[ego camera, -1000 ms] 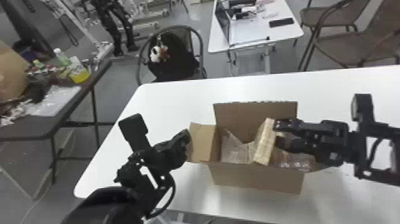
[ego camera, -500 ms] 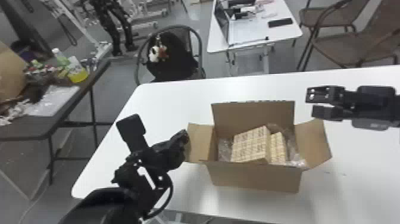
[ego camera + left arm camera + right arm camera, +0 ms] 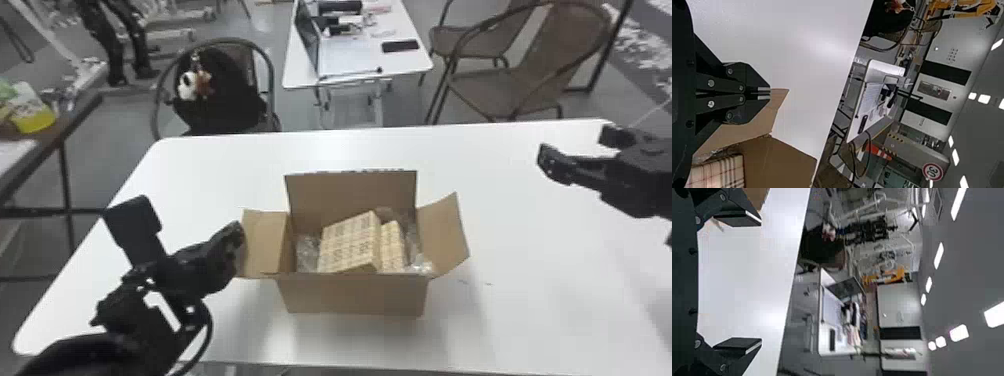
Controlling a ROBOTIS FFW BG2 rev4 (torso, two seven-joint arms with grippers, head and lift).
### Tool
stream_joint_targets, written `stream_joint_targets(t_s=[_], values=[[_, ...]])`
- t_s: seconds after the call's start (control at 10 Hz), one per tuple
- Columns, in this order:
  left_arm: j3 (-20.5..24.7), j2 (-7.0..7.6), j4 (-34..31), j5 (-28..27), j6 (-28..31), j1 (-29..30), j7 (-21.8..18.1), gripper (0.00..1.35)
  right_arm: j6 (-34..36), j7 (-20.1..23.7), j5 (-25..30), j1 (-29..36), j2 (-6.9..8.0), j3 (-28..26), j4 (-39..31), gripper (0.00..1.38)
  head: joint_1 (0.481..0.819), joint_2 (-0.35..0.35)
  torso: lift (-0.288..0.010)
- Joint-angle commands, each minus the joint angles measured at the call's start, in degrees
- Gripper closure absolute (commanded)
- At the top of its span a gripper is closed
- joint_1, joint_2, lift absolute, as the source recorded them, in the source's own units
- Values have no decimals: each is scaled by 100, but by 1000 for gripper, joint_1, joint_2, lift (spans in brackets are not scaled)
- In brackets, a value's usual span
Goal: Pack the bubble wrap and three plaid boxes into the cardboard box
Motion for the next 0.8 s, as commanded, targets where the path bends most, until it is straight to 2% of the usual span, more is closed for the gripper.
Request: stream_joint_targets(t_s=[0.0, 0.1, 0.2, 0.3, 0.4, 0.5, 0.7], values=[[30, -15, 0, 45, -45, 57, -2, 1208, -1850, -108, 1497, 1259, 631, -291, -195, 220, 695, 110, -148], [56, -15, 0, 62, -97, 118, -2, 1208, -3177, -697, 1681, 2024, 982, -476, 42, 220, 695, 74, -148], [83, -15, -9, 98, -133, 154, -2, 1208, -4179, -1374, 1927, 2612, 1123, -537, 253, 220, 695, 33, -148], [92, -15, -9, 98, -150, 171, 6, 1208, -4654, -1471, 1795, 2929, 1158, -740, 587, 220, 695, -10, -148], [92, -15, -9, 80, -150, 180, 6, 1208, -4979, -1356, 1224, 3113, 1158, -986, 1097, 222, 695, -22, -148], [83, -15, -9, 71, -150, 180, 15, 1208, -5111, -1163, 987, 3272, 1158, -1267, 1440, 222, 695, -47, -148], [92, -15, -9, 71, -150, 198, 15, 1208, -5120, -1102, 1004, 3360, 1175, -1601, 1739, 222, 695, -115, -148]])
